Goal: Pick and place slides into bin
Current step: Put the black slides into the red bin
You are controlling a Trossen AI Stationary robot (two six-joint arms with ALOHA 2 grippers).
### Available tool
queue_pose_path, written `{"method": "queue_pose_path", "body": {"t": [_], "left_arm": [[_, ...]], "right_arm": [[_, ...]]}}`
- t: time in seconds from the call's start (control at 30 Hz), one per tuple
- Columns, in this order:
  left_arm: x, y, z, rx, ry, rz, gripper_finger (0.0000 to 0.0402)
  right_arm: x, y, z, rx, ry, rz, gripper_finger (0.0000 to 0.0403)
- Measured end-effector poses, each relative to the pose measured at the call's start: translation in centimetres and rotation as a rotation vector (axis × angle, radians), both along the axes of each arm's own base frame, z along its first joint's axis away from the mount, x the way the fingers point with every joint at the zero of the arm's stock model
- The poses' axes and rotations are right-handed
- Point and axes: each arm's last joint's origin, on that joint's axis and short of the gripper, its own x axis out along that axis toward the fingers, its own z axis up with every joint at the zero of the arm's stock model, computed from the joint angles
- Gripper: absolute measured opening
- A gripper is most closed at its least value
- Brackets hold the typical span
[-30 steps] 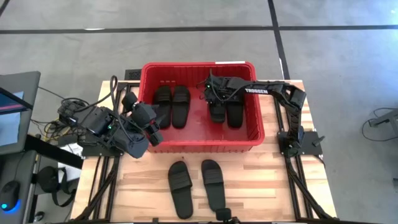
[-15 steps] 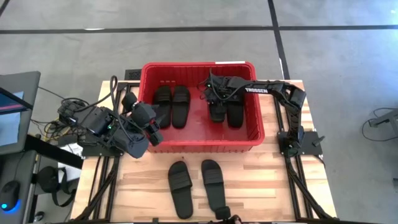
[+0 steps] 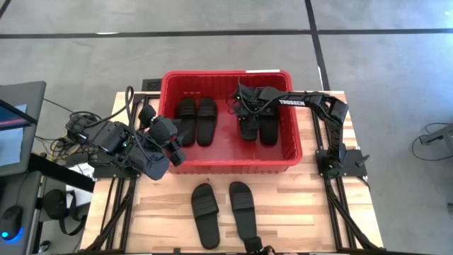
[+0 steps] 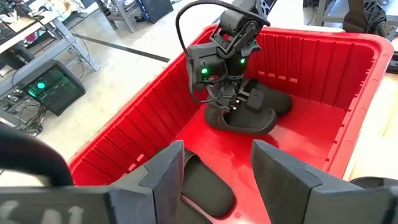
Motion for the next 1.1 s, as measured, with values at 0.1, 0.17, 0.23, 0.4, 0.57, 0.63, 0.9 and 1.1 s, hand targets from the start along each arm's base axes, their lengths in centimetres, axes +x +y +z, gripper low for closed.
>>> {"method": "queue_pose_path", "body": {"t": [0.1, 0.17, 0.23, 0.4, 0.57, 0.63, 0.9, 1.1], "left_arm": [[0.0, 0.0, 0.0, 0.001, 0.0, 0.0, 0.0177], [0.0, 0.0, 0.0, 0.002, -0.001, 0.001, 0.0177], [0.0, 0.0, 0.0, 0.002, -0.001, 0.001, 0.0177], [0.0, 0.0, 0.0, 0.003, -0.001, 0.001, 0.0177], [0.0, 0.0, 0.0, 0.003, -0.001, 0.001, 0.0177], [0.0, 0.0, 0.0, 0.006, 0.002, 0.0, 0.0177], [0.0, 0.1, 0.1, 0.026, -0.005, 0.009, 0.0177], [0.0, 0.1, 0.1, 0.026, -0.005, 0.011, 0.0177]], "right_arm": [[0.4, 0.5, 0.0, -0.019, 0.008, 0.033, 0.0], [0.7, 0.9, -0.1, -0.038, 0.009, 0.054, 0.0], [0.8, 1.1, -0.1, -0.05, 0.012, 0.064, 0.0], [0.8, 1.0, 0.0, -0.057, 0.011, 0.066, 0.0], [0.8, 0.9, 0.0, -0.068, 0.009, 0.055, 0.0], [0.8, 0.8, 0.0, -0.067, 0.007, 0.053, 0.0], [0.9, 0.7, 0.2, -0.094, 0.003, 0.043, 0.0], [1.3, 0.8, 0.6, -0.111, -0.009, 0.051, 0.0]]}}
